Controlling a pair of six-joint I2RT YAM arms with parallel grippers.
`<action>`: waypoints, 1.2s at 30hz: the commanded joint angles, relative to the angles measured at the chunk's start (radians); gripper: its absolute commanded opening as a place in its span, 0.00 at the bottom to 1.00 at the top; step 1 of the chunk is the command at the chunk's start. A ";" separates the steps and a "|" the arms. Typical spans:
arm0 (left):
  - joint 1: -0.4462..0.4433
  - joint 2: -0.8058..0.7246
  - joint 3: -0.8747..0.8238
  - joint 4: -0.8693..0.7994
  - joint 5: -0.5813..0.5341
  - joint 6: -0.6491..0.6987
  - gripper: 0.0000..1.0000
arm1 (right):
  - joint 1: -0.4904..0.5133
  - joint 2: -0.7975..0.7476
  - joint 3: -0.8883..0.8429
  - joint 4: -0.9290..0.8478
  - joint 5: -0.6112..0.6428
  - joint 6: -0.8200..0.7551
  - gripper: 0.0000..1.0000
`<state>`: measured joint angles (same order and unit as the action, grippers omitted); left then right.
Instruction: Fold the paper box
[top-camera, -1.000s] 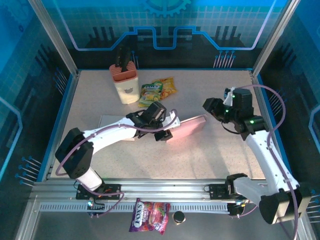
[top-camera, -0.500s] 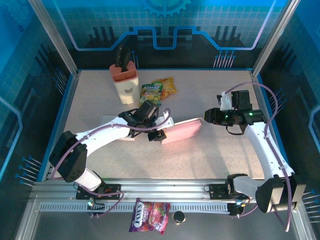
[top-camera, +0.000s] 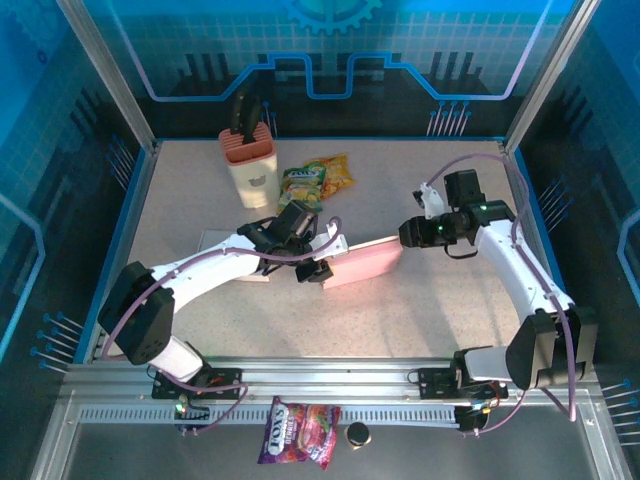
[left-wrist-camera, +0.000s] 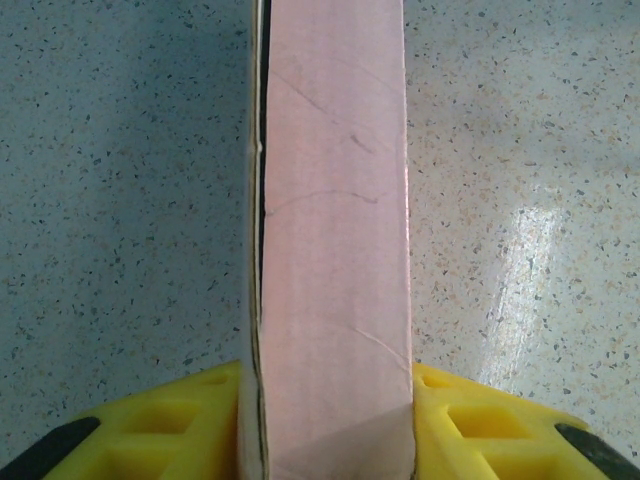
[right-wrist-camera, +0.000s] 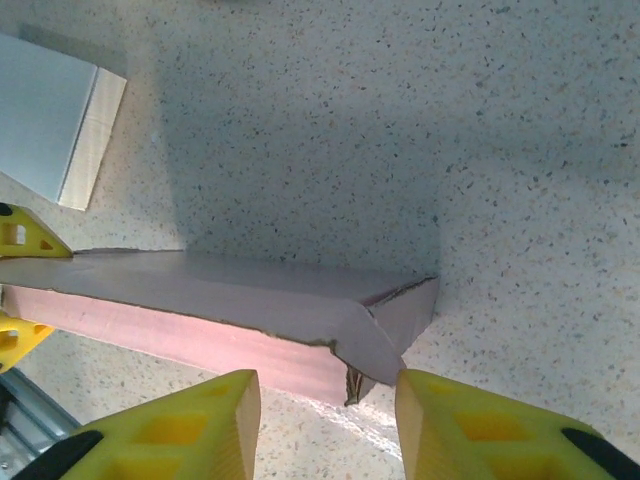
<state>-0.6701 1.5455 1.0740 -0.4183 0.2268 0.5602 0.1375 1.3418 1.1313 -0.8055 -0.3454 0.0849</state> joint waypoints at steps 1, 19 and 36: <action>0.004 0.008 -0.002 -0.021 0.038 0.015 0.39 | 0.029 0.028 0.039 -0.042 0.035 -0.065 0.38; 0.004 0.014 0.005 -0.027 0.043 0.017 0.39 | 0.066 0.057 0.067 -0.047 0.162 -0.111 0.32; 0.004 0.025 0.014 -0.027 0.056 0.014 0.38 | 0.098 0.083 0.079 -0.043 0.205 -0.113 0.18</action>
<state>-0.6701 1.5532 1.0740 -0.4183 0.2451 0.5602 0.2180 1.4269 1.1801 -0.8307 -0.1738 -0.0196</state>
